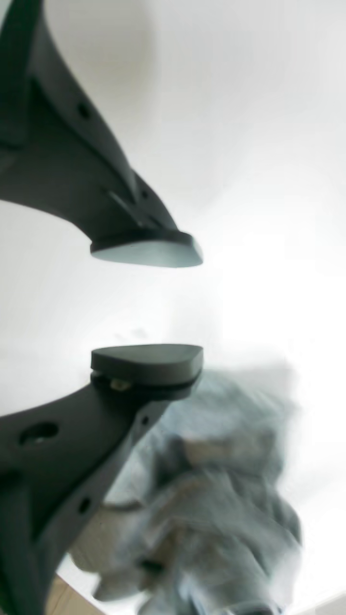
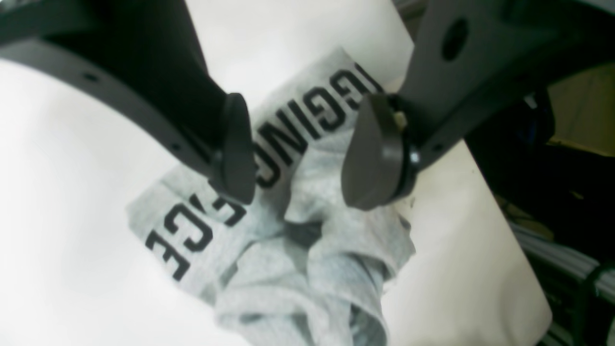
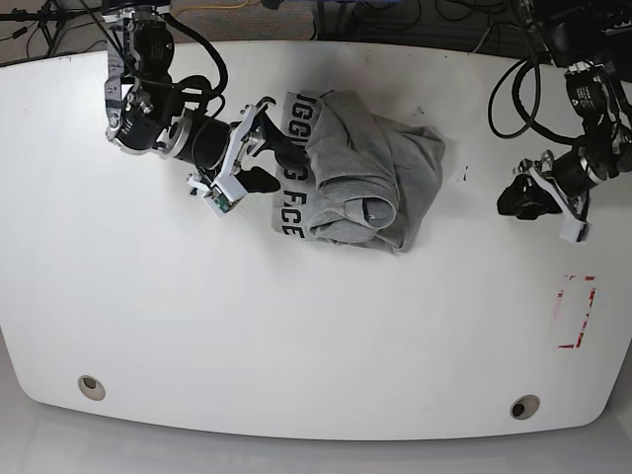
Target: Fold the T-shirt properly
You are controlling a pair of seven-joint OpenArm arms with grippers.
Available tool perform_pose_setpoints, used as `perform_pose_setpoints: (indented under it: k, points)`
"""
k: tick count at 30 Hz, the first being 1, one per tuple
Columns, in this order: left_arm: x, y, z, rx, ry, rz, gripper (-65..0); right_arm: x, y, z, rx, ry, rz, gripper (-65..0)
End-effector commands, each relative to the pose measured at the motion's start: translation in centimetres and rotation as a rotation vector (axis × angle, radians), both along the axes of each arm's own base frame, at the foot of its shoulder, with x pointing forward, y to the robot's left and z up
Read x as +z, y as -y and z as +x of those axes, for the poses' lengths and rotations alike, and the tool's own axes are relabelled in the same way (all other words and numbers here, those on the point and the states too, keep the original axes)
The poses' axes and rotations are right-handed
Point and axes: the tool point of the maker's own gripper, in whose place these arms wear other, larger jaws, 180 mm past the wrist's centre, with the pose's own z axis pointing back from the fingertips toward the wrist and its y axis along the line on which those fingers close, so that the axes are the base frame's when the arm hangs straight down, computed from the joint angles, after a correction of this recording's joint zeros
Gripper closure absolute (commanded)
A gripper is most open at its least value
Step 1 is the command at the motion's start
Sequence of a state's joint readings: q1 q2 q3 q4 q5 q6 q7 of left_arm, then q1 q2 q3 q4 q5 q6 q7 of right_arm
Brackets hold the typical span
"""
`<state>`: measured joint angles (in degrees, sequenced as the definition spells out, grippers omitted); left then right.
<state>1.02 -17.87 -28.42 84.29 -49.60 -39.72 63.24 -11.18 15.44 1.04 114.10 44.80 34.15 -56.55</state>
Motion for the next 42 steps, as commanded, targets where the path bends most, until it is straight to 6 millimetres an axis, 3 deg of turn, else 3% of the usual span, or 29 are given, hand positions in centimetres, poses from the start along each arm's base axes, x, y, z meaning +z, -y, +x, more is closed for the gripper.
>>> perform_pose_setpoints:
  k: [1,4,7,15,20,22,27,30,37,42]
  points:
    - [1.4,-0.5,0.7,0.001,0.050,0.003,-24.7,-0.6,0.3,0.4,-0.008,0.014,-0.033,-31.4]
    - [1.0,-1.7,-0.2,0.019,0.030,0.022,-24.7,-1.8,-0.9,0.2,0.011,-0.004,-0.063,-31.4]
    - [0.9,-2.2,-0.7,0.034,0.023,0.026,-24.7,-1.9,-2.7,0.3,0.052,0.015,-0.080,-31.4]
    - [0.3,-2.7,-1.6,0.045,0.000,0.031,-24.7,-0.4,-11.7,-1.6,0.229,0.066,-0.028,-31.4]
    - [0.5,-3.5,-1.7,0.067,0.007,0.035,-24.7,-0.2,-15.8,-1.8,0.271,0.076,-0.030,-31.4]
    - [0.7,-4.0,-1.7,0.083,0.013,0.036,-24.7,-0.2,-16.6,-1.7,0.269,0.080,-0.035,-31.4]
    - [0.9,-4.3,-1.7,0.090,0.016,0.040,-24.7,1.1,-16.4,-1.5,0.259,0.129,-0.039,-31.4]
    - [1.2,-4.9,-1.7,0.088,0.017,0.058,-24.7,1.5,-15.2,-1.6,0.256,0.162,-0.068,-31.2]
    - [1.2,-5.0,-1.7,0.088,0.016,0.062,-24.7,-0.7,-10.2,-1.3,0.197,0.137,-0.171,-31.2]
    - [1.0,-5.1,-1.8,0.088,0.008,0.067,-24.7,-1.5,-8.7,-1.6,0.206,0.133,-0.218,-31.2]
